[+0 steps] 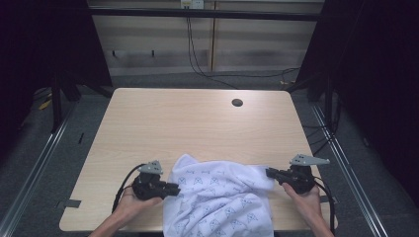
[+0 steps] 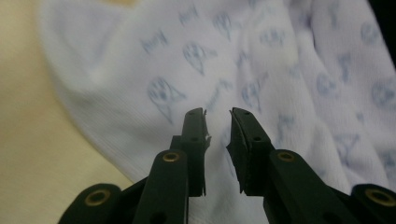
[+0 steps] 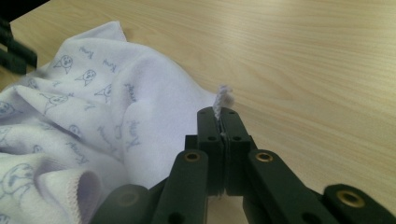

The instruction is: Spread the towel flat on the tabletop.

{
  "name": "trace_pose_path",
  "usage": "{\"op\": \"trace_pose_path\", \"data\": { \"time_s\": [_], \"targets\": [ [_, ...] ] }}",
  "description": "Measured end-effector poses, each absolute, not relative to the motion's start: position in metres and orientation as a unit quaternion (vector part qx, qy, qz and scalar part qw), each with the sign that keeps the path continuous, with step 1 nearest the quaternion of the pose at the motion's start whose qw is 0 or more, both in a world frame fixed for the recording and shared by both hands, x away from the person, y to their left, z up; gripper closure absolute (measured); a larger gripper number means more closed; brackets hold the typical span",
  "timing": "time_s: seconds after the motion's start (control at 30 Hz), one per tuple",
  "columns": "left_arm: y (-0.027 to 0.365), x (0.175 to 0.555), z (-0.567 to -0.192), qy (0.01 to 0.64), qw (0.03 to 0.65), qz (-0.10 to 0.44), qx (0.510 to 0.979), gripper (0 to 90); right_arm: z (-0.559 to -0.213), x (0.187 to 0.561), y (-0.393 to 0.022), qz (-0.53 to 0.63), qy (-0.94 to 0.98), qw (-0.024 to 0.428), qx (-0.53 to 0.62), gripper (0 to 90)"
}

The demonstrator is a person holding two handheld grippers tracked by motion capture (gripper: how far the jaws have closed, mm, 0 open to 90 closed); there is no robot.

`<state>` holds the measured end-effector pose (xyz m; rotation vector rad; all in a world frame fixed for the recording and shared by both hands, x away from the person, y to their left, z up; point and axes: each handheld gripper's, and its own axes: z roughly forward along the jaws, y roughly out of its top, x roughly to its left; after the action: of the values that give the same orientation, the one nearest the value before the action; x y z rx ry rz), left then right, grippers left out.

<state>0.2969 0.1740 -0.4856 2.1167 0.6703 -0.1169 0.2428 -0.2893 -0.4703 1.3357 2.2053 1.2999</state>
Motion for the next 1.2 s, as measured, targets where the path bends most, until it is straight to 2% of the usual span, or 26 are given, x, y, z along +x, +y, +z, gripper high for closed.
{"op": "trace_pose_path", "data": {
  "time_s": [0.1,0.23,0.3,0.43,0.63,0.7,0.77,0.87,1.0,1.1,1.2],
  "targets": [
    [0.183,0.338,-0.483,0.322,0.474,-0.028,0.819,78.2,-0.471,0.245,-0.288,0.452,0.757,0.122,0.456,88.5],
    [0.180,0.361,-0.488,0.343,0.468,-0.015,0.814,79.7,-0.472,0.246,-0.287,0.452,0.760,0.119,0.452,88.4],
    [0.175,0.373,-0.495,0.352,0.457,-0.025,0.817,76.5,-0.473,0.246,-0.288,0.451,0.760,0.115,0.454,88.3],
    [0.169,0.372,-0.500,0.350,0.434,-0.029,0.830,69.6,-0.472,0.246,-0.290,0.456,0.759,0.114,0.451,88.3],
    [0.162,0.366,-0.503,0.330,0.408,-0.016,0.851,70.2,-0.473,0.247,-0.290,0.456,0.759,0.108,0.451,88.3],
    [0.162,0.366,-0.505,0.327,0.413,-0.015,0.850,71.6,-0.473,0.247,-0.290,0.456,0.760,0.107,0.451,88.3],
    [0.160,0.364,-0.504,0.310,0.403,-0.013,0.861,84.9,-0.473,0.247,-0.290,0.457,0.760,0.106,0.450,88.3],
    [0.160,0.363,-0.503,0.309,0.406,-0.015,0.860,87.8,-0.473,0.248,-0.290,0.456,0.761,0.105,0.450,88.3],
    [0.170,0.363,-0.489,0.317,0.440,-0.006,0.840,88.0,-0.466,0.249,-0.294,0.468,0.755,0.105,0.446,88.5],
    [0.190,0.363,-0.463,0.334,0.494,0.028,0.802,88.1,-0.447,0.254,-0.307,0.500,0.732,0.121,0.447,88.6],
    [0.199,0.363,-0.447,0.336,0.517,0.039,0.786,88.1,-0.434,0.258,-0.314,0.518,0.718,0.132,0.445,88.6]
  ]
}}
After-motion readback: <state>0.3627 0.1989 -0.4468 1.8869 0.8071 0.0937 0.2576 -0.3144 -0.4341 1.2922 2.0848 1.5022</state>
